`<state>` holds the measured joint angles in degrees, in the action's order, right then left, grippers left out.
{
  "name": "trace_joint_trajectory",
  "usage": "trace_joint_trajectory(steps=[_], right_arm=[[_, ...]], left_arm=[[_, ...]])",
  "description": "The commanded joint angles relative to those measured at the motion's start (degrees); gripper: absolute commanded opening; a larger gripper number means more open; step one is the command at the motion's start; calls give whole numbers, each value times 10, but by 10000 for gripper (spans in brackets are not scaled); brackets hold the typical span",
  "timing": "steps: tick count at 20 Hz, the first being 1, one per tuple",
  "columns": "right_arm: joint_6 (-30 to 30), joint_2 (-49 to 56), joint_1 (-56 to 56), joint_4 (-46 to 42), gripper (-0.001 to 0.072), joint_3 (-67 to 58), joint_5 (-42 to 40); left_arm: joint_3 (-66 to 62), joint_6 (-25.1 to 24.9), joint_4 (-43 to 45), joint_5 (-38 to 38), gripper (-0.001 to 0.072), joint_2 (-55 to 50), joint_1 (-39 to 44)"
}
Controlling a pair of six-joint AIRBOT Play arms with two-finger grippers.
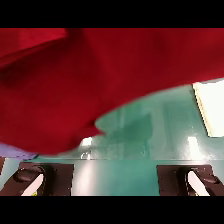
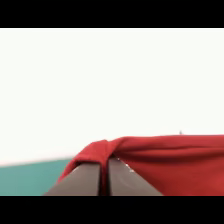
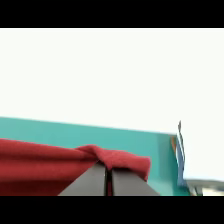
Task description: Fold the shirts.
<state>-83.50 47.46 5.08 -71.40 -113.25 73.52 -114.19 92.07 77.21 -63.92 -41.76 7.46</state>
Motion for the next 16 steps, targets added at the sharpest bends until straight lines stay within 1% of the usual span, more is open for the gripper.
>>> trace_joint_trajectory(steps=[1, 5, 9, 11, 14, 16], right_arm=[[-16, 70, 0, -8, 14, -52, 93], [-21, 158, -1, -7, 14, 29, 122], [-20, 268, -1, -7, 14, 124, 115], [-16, 326, -1, -7, 14, 163, 94], [-14, 415, -1, -2, 14, 178, 29], [-14, 462, -4, -2, 14, 151, -10]], left_arm=[[-12, -7, 5, -73, 24, -71, -1], [-6, -6, 4, -131, 25, -218, -1], [94, -7, 4, -125, 25, -349, -1], [148, -25, 5, -87, 25, -409, -1], [171, -56, 9, 24, 25, -497, -1], [171, -55, 9, 104, 25, -525, -1]])
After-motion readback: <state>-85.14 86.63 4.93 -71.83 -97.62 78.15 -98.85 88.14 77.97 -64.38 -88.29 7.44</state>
